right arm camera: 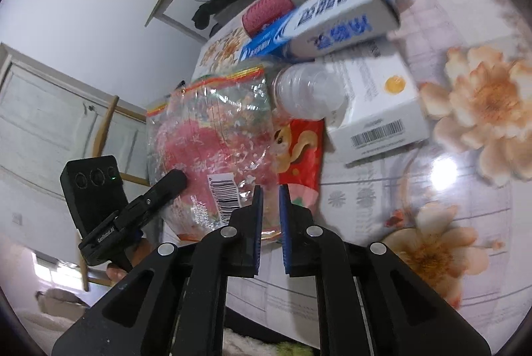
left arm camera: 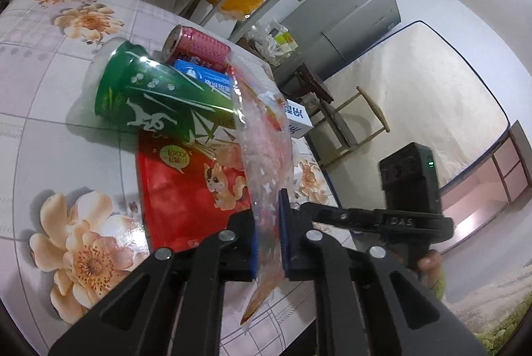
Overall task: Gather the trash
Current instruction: 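Grasp the pink sponge with the right tool while the left tool holds the bag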
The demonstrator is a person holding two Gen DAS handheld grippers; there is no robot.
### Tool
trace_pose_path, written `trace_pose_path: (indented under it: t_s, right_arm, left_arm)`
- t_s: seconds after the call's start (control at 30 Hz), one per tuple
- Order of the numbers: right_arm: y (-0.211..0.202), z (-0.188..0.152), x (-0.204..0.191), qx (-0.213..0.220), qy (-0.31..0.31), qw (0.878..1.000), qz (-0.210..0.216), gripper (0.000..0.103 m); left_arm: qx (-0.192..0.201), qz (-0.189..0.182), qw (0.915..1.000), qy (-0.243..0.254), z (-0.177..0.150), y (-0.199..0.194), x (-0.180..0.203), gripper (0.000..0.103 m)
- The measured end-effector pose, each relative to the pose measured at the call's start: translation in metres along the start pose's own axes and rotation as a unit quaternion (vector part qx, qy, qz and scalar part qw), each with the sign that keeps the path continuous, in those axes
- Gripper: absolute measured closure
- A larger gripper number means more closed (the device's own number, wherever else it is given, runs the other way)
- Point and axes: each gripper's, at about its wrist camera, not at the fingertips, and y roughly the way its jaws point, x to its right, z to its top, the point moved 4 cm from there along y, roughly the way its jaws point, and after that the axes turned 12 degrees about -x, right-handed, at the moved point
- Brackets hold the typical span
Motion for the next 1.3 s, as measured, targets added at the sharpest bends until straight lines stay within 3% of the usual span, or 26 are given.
trace_pose_path:
  t_s: [0.2,0.27,0.33,0.4,0.6,0.83,1.17,1.3]
  right_arm:
    - [-0.056,0.028,-0.010,0.064,-0.040,0.996,-0.046,0.062]
    - [-0.078,0.051,-0.016,0.090,-0.055,0.992,-0.064,0.047]
    - [-0.090,0.076,-0.021,0.102,-0.076,0.989,-0.072,0.023]
    - [-0.092,0.107,-0.020,0.103,-0.091,0.986,-0.094,0.015]
    - [-0.040,0.190,0.005,0.002,-0.114,0.976,-0.185,0.011]
    - [0.014,0.236,0.052,-0.088,-0.104,0.963,-0.233,0.011]
    - [0.040,0.235,0.062,-0.150,-0.112,0.957,-0.222,0.011]
    - [0.043,0.231,0.069,-0.160,-0.106,0.955,-0.227,0.024]
  left_arm:
    - [-0.001,0.018,0.9998,0.004,-0.002,-0.003,0.001,0.093]
    - [-0.001,0.029,0.9995,0.012,-0.003,-0.003,0.003,0.093]
    - [0.000,0.034,0.9993,0.017,-0.002,-0.003,0.005,0.093]
    - [0.001,0.039,0.9991,0.018,-0.002,-0.003,0.008,0.093]
    - [0.012,0.003,0.9996,0.026,-0.005,-0.010,0.022,0.096]
    - [0.019,-0.052,0.9980,0.031,-0.007,-0.016,0.043,0.098]
    - [0.016,-0.091,0.9949,0.040,0.000,-0.016,0.060,0.099]
    - [0.012,-0.094,0.9947,0.041,-0.002,-0.017,0.063,0.099]
